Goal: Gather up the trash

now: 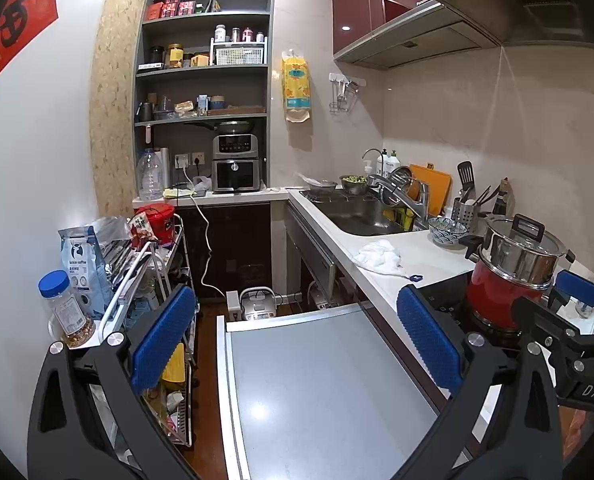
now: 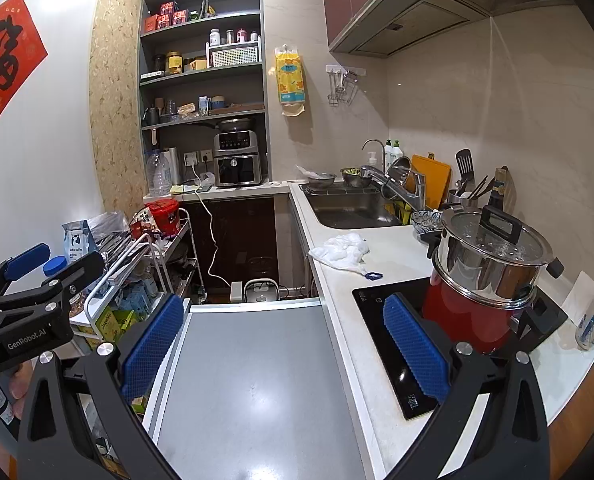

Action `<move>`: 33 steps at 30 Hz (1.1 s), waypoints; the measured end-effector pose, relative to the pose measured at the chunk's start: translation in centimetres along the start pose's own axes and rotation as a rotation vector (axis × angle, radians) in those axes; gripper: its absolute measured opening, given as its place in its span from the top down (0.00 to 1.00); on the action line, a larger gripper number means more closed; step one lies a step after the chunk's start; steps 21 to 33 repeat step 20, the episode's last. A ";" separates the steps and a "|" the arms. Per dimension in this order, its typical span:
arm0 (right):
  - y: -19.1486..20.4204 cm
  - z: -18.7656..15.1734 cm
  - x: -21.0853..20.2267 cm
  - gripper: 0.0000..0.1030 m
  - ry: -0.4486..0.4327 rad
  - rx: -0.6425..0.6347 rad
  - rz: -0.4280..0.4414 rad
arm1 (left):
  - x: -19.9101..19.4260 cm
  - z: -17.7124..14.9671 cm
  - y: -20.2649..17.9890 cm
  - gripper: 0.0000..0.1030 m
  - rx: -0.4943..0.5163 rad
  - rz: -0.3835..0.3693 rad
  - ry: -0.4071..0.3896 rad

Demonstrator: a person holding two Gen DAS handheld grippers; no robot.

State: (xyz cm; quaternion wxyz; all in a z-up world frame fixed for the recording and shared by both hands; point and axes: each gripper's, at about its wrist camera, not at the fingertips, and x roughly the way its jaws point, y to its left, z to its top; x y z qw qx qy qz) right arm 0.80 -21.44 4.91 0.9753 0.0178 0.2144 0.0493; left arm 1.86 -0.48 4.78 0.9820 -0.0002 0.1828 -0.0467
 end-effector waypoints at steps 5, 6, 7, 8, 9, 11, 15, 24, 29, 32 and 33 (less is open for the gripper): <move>0.0 -0.1 -0.1 0.04 0.000 0.000 -0.001 | 0.1 -0.1 0.0 0.02 -0.007 -0.012 0.016; 0.1 -0.1 -0.1 0.04 0.000 0.001 -0.001 | 0.1 -0.1 0.0 0.02 -0.007 -0.013 0.017; 0.1 -0.2 -0.1 0.04 -0.001 0.001 -0.001 | 0.1 -0.1 0.0 0.02 -0.004 -0.011 0.018; 0.1 -0.2 -0.1 0.04 0.000 0.002 0.000 | 0.1 -0.1 -0.1 0.02 -0.002 -0.011 0.019; 0.1 -0.2 0.0 0.04 0.002 0.003 0.000 | 0.1 -0.1 0.0 0.02 -0.002 -0.010 0.019; 0.2 -0.4 -0.2 0.04 0.004 0.006 0.002 | 0.0 -0.1 0.1 0.02 -0.007 -0.008 0.015; 0.3 -0.6 -0.4 0.04 0.003 0.008 0.003 | 0.0 -0.1 0.1 0.02 -0.008 0.003 0.018; 0.9 -0.9 -0.9 0.04 0.004 0.011 0.010 | 0.0 -0.2 0.1 0.02 -0.008 -0.002 0.030; 0.9 -0.9 -0.9 0.04 0.004 0.011 0.010 | 0.0 -0.2 0.1 0.02 -0.008 -0.002 0.030; 0.9 -0.9 -0.9 0.04 0.004 0.011 0.010 | 0.0 -0.2 0.1 0.02 -0.008 -0.002 0.030; 0.9 -0.9 -0.9 0.04 0.004 0.011 0.010 | 0.0 -0.2 0.1 0.02 -0.008 -0.002 0.030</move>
